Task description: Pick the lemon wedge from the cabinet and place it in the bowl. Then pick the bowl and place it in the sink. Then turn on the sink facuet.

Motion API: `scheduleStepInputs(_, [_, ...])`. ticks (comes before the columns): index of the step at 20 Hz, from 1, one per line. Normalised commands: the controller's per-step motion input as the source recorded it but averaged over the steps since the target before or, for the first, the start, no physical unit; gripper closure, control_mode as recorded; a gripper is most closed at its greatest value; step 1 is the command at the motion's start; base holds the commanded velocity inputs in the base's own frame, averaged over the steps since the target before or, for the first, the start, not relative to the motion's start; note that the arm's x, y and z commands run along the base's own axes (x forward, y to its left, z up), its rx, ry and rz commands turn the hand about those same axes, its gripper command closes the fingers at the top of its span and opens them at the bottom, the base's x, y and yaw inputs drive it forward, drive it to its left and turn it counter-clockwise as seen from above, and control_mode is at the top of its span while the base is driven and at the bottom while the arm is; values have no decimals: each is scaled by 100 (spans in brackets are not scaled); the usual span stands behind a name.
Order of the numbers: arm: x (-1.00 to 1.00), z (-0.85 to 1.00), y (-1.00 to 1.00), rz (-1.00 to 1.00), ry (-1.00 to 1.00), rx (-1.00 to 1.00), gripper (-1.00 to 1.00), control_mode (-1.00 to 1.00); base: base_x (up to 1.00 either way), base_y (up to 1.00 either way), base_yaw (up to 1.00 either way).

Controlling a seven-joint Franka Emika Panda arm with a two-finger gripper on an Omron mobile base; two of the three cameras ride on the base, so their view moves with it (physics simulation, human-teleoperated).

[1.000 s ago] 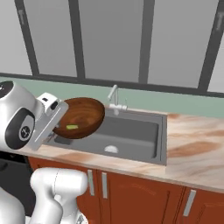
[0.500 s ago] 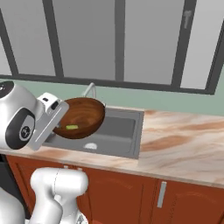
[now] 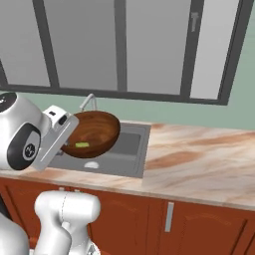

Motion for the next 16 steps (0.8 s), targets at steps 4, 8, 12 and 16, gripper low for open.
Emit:
scheduleStepInputs(4, [0,0,0,0,0,0,100,100,29,-10,-6])
scheduleStepInputs(8, [0,0,0,0,0,0,100,100,41,-5,-3])
scheduleStepInputs(12, [0,0,0,0,0,0,100,100,53,-1,0])
scheduleStepInputs(16, [0,0,0,0,0,0,100,100,35,0,0])
